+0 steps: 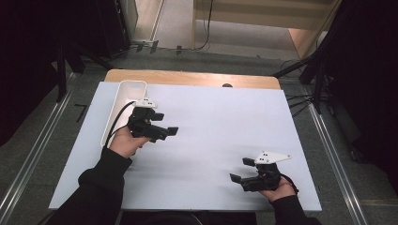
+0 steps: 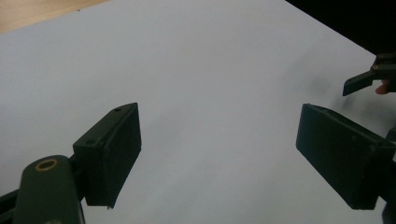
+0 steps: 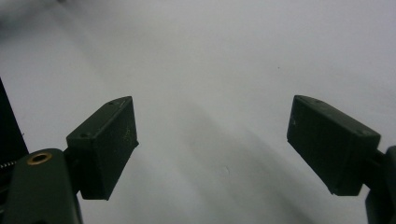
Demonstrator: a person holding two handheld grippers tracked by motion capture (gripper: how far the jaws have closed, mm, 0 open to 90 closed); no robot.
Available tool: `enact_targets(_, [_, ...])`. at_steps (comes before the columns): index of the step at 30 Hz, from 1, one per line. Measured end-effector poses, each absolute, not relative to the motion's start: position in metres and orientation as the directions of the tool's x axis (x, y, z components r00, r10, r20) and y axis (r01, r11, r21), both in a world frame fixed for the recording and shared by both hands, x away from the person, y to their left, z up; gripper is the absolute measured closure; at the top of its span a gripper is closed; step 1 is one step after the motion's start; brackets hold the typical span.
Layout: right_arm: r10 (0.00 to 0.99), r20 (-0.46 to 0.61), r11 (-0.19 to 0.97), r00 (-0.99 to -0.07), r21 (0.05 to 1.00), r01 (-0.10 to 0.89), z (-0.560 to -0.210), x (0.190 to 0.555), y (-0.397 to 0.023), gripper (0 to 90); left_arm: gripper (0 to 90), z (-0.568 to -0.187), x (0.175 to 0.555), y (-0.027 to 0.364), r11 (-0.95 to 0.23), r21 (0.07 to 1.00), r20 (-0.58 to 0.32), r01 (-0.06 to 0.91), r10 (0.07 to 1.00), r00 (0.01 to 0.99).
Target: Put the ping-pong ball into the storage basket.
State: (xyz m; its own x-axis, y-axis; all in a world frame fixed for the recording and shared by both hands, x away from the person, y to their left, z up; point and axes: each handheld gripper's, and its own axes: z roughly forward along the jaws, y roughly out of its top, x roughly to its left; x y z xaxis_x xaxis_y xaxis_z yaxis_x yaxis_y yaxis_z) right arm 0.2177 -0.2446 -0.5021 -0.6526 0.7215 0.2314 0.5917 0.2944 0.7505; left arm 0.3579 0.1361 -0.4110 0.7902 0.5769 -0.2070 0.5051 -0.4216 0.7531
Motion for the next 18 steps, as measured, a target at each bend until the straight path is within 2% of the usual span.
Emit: enact_targets(18, [0.719, 0.235, 0.296, -0.654, 0.748, 0.594, -0.502, 0.217, -0.244, 14.6, 14.5, -0.425, 0.341, 0.139, -0.430, 0.756, -0.201, 0.493, 0.565, 0.800])
